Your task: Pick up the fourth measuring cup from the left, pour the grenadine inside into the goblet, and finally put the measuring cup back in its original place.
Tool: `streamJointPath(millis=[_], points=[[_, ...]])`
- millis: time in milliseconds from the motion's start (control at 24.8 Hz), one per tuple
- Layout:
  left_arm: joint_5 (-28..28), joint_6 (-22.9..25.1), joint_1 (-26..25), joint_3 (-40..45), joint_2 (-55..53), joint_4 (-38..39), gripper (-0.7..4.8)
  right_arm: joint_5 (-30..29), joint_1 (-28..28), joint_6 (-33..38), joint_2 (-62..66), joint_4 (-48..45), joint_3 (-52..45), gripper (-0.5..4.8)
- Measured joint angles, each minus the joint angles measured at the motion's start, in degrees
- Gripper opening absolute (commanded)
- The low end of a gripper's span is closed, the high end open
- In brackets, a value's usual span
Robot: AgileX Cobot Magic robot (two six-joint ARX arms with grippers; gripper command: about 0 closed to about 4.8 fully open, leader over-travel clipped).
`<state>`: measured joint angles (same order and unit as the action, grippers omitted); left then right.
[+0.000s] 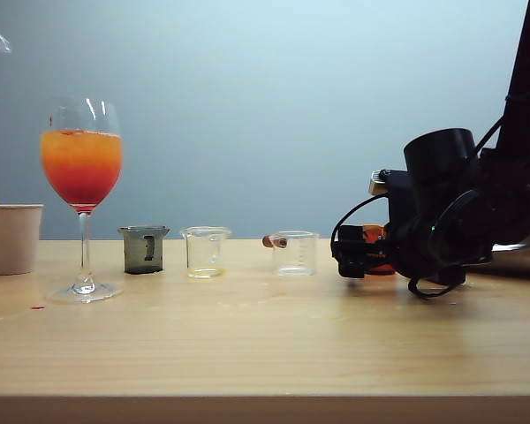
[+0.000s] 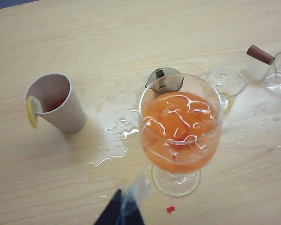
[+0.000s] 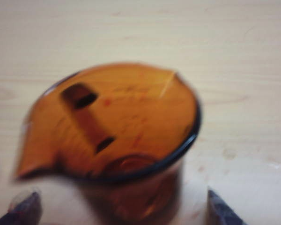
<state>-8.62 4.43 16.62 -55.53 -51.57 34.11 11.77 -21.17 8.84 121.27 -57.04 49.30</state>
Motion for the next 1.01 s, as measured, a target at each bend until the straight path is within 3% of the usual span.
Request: streamJointPath(millis=[362, 523, 564, 644, 805, 845, 1006], points=[[0.0, 0.02, 0.0, 0.0, 0.0, 0.02, -0.05, -1.09, -1.31, 0.24, -16.15, 3.19, -10.21, 4.79], [0.0, 0.02, 0.0, 0.0, 0.02, 0.0, -0.04, -3.85, -3.72, 0.33, -34.75, 15.85, -15.67, 4.79], [0.0, 0.0, 0.0, 0.0, 0.0, 0.02, -0.05, -6.62, -4.24, 0.33, -41.66, 23.76, -15.69, 4.79], [0.0, 0.02, 0.0, 0.0, 0.0, 0.0, -0.05, -8.92, -4.28, 0.33, -50.07, 34.29, -15.63, 4.04], [0.0, 0.0, 0.0, 0.0, 0.0, 0.0, -0.05, -9.25, -4.28, 0.87, -59.95, 47.39, -15.74, 0.58], [0.0, 0.0, 0.0, 0.0, 0.0, 0.02, -0.04, -9.22, -4.26, 1.14, -62.49, 49.94, -15.74, 0.18], [0.0, 0.02, 0.0, 0.0, -0.02, 0.02, -0.05, -9.27, -4.28, 1.16, -72.28, 55.56, -15.67, 0.07]])
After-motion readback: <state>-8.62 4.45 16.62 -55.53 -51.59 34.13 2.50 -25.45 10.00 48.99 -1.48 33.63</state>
